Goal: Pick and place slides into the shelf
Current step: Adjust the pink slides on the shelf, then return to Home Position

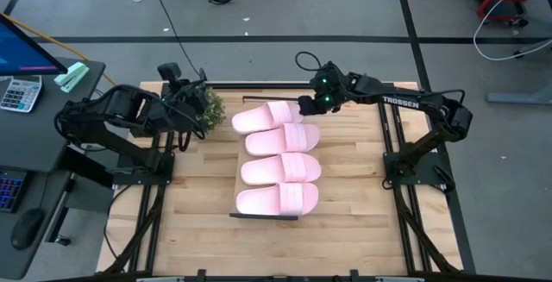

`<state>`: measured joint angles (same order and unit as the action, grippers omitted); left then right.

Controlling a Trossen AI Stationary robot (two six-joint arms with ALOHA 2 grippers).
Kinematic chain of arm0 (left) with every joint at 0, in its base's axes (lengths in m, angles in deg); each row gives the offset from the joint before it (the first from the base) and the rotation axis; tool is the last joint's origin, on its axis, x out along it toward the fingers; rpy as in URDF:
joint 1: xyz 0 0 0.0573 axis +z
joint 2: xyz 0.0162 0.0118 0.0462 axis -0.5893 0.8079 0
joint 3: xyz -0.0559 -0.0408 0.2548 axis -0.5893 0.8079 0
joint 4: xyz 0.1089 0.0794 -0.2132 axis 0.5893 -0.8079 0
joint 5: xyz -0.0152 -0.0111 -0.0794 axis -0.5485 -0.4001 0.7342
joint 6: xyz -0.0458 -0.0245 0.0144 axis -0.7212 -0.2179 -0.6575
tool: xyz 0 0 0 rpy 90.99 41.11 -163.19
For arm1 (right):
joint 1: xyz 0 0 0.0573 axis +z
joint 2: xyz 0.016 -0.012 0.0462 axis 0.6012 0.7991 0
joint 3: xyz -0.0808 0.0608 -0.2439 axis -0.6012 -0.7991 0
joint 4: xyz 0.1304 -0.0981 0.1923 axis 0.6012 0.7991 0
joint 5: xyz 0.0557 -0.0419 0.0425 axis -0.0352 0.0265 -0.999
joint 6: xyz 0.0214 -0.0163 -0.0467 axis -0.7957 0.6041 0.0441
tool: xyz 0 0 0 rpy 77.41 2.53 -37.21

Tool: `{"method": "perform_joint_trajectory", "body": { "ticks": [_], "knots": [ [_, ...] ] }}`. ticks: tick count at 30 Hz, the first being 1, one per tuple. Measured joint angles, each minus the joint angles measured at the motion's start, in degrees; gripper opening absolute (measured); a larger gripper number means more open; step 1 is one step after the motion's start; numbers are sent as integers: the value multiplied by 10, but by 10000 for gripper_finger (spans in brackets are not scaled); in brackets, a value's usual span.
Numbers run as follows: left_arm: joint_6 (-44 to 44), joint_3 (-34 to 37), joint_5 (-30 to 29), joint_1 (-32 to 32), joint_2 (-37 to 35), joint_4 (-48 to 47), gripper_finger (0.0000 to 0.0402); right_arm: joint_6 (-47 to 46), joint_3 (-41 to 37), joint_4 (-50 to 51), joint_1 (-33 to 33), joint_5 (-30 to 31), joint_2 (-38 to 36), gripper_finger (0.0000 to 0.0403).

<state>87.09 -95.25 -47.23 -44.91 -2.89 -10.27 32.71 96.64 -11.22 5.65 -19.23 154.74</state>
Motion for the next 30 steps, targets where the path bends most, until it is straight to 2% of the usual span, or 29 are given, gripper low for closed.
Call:
{"method": "perform_joint_trajectory", "body": {
  "ticks": [8,17,21,26,30],
  "knots": [
    [0,0,0,0,0,0,90,0,0,1,-6,-8,-8,135],
    [-1,0,0,0,0,0,86,37,0,24,-32,-16,-65,142],
    [-15,0,15,0,0,-2,92,114,1,65,-29,-25,-113,118],
    [-18,0,56,0,0,-4,95,209,1,117,2,-19,-173,20],
    [-16,0,62,0,0,-4,87,240,1,141,32,8,-208,14]
  ]
}}
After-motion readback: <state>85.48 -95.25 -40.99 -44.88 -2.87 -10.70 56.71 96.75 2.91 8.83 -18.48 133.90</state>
